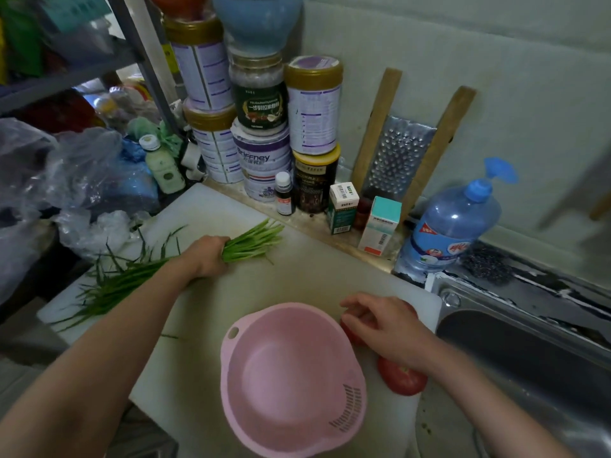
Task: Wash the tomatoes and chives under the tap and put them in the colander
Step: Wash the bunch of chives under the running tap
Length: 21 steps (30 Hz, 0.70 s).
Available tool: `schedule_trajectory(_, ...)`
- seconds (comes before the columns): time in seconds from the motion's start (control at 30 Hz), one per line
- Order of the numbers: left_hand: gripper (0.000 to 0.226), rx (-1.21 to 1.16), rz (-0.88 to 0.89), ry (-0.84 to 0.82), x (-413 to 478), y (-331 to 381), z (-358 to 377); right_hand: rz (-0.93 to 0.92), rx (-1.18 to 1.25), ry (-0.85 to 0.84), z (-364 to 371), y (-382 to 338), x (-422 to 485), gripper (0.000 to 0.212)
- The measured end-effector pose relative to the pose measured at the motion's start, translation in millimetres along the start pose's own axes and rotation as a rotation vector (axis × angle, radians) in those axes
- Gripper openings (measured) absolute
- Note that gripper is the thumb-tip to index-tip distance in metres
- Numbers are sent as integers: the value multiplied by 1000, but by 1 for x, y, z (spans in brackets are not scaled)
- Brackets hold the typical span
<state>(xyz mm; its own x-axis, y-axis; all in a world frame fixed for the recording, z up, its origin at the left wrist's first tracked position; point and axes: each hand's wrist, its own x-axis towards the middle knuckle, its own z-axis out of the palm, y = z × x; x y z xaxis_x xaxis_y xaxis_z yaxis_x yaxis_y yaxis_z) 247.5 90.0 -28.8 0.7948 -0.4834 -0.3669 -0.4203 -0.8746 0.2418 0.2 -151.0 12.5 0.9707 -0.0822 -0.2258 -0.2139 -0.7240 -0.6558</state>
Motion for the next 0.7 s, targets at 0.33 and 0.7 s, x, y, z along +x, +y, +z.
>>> schedule_trajectory(0.33, 25, -373, 55, 11, -17, 2, -55, -24, 44, -26, 6, -14, 13, 30)
schedule_trajectory(0.7, 17, -386, 239, 13, -84, 85, -117, -150, 165, 36, -17, -42, 6, 31)
